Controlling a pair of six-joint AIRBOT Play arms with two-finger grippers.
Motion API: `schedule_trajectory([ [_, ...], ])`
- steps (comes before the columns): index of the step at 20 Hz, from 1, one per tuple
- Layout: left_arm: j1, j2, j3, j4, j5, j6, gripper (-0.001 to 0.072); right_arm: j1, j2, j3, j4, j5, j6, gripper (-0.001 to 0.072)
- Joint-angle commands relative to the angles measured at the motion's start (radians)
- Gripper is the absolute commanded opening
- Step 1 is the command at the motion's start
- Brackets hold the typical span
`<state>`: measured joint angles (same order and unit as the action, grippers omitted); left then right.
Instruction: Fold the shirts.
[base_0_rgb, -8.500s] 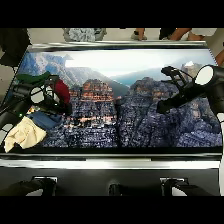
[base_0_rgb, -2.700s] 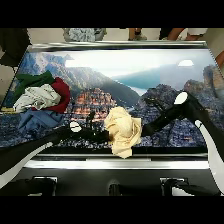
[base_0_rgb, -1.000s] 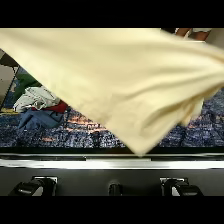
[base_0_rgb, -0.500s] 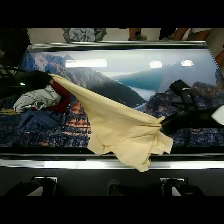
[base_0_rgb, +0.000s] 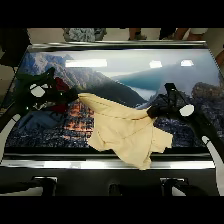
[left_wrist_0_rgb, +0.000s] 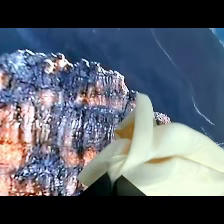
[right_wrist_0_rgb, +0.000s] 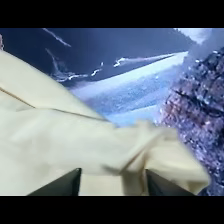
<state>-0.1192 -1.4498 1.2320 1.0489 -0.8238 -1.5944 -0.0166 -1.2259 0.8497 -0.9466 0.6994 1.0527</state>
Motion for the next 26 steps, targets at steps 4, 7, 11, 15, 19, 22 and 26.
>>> schedule_trajectory([
  [4, 0.051, 0.005, 0.027, -0.036, -0.13, 0.116, 0.003, 0.0, 0.037, 0.299, -0.298, 0.473, -0.122, 0.0709],
  [7, 0.074, 0.0, 0.025, -0.02, -0.198, 0.14, 0.0031, 0.0, 0.033, 0.366, -0.431, 0.747, -0.111, 0.0707],
  [11, 0.074, -0.002, 0.025, -0.003, -0.209, 0.141, 0.0031, 0.002, 0.035, 0.055, -0.145, 0.882, -0.071, 0.071],
  [15, 0.074, -0.002, 0.025, -0.003, -0.208, 0.141, 0.0031, 0.002, 0.035, -0.27, 0.011, 0.712, -0.055, 0.0711],
  [19, 0.074, -0.002, 0.025, -0.003, -0.205, 0.155, 0.0031, 0.002, 0.034, -0.332, 0.039, 0.61, 0.001, 0.0707],
  [22, 0.074, -0.003, 0.025, -0.003, -0.196, 0.156, 0.003, 0.002, 0.034, -0.332, 0.094, 0.494, 0.025, 0.0367],
  [26, 0.088, 0.001, 0.026, -0.003, -0.198, 0.159, 0.003, 0.001, 0.034, -0.172, -0.042, 0.425, 0.002, 0.0039],
])
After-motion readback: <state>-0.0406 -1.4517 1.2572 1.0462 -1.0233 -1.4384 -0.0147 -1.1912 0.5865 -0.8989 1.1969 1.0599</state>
